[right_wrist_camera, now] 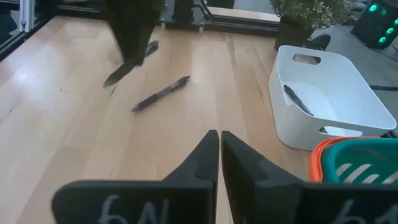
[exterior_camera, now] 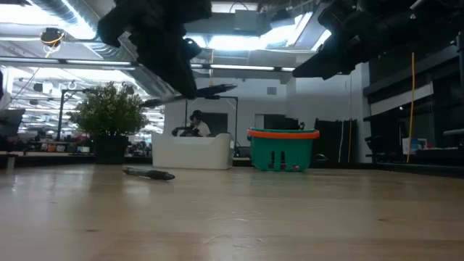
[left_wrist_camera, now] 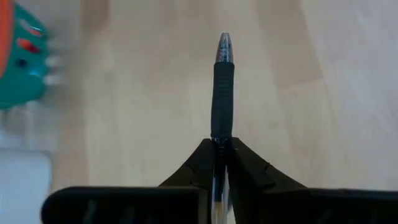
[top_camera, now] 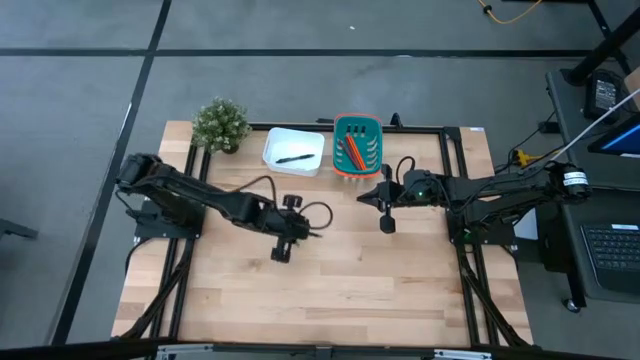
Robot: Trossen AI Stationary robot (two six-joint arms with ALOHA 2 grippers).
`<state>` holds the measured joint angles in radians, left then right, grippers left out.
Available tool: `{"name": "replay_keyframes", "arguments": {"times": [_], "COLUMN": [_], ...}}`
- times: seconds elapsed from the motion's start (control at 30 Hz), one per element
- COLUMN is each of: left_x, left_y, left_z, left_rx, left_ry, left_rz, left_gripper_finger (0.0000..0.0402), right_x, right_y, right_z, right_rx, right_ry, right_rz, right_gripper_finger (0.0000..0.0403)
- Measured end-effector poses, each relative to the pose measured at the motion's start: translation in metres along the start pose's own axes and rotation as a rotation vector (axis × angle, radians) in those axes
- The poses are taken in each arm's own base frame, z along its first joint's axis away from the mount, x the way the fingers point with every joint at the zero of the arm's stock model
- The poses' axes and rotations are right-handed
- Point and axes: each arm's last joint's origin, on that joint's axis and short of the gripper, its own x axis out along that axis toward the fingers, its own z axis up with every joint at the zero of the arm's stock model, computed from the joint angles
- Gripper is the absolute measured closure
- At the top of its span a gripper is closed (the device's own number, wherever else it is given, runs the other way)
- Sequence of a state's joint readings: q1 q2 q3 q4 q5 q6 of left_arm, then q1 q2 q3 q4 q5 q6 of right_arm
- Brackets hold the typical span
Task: Sort pens & pencils
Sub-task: Put the top black pen into the white bin
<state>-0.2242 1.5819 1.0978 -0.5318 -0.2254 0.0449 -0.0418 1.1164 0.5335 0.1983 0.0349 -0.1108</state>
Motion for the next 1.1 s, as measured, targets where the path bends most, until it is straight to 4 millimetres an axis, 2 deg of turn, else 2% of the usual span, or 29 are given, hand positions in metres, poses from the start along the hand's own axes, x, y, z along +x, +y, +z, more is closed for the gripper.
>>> {"name": "replay_keyframes", "arguments": {"times": [0.2, 0.4, 0.7, 1.1], "left_x": [-0.013, -0.022, -0.005, 0.001], "left_y": [0.024, 0.037, 0.056, 0.072], "left_z": [-0.025, -0.051, -0.093, -0.121], "left_rx": [-0.068, -0.106, -0.172, -0.232], "left_ry": [-0.075, -0.278, -0.522, -0.709], "left_rz": [0.09, 0.129, 0.136, 0.21], "left_gripper_finger": [0.0381, 0.0381, 0.0381, 0.0381], "right_x": [0.0, 0.0, 0.0, 0.0], "right_y": [0.0, 0.0, 0.0, 0.0], "right_z": [-0.001, -0.001, -0.001, 0.0], "right_rx": [-0.003, -0.003, -0.003, -0.017], "right_ry": [0.009, 0.01, 0.006, 0.002], "right_rz": [0.001, 0.002, 0.002, 0.001], "right_gripper_finger": [0.0382, 0.0382, 0.0382, 0.0382]}}
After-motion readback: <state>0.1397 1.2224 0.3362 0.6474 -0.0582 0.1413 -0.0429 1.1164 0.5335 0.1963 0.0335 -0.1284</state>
